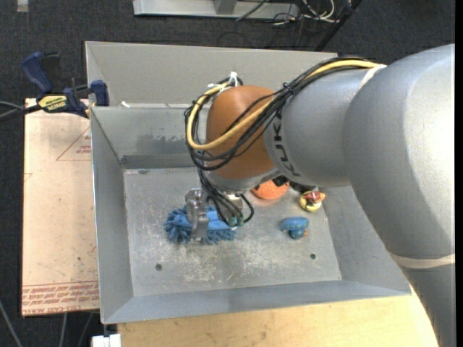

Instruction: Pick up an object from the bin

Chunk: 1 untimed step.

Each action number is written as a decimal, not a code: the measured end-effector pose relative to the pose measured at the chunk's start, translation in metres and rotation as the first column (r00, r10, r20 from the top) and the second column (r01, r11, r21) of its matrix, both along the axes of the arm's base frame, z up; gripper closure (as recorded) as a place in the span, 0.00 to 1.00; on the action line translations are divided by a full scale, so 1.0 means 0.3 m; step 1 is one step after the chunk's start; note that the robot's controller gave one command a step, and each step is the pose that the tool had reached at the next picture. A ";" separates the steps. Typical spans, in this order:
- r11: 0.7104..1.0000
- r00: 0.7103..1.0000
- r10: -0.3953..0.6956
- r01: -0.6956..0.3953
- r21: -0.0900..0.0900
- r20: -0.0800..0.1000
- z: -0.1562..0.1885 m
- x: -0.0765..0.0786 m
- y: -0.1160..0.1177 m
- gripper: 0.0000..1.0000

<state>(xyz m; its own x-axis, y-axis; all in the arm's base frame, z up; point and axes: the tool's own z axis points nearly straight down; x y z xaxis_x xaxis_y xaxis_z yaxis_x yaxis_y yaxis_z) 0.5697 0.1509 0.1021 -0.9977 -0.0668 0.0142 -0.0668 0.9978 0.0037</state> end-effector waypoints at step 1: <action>0.999 0.999 0.037 -0.037 0.002 0.025 -0.004 0.022 0.057 1.00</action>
Offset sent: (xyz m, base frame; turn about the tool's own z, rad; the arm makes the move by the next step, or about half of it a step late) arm 0.0143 0.0258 -0.0321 -0.0823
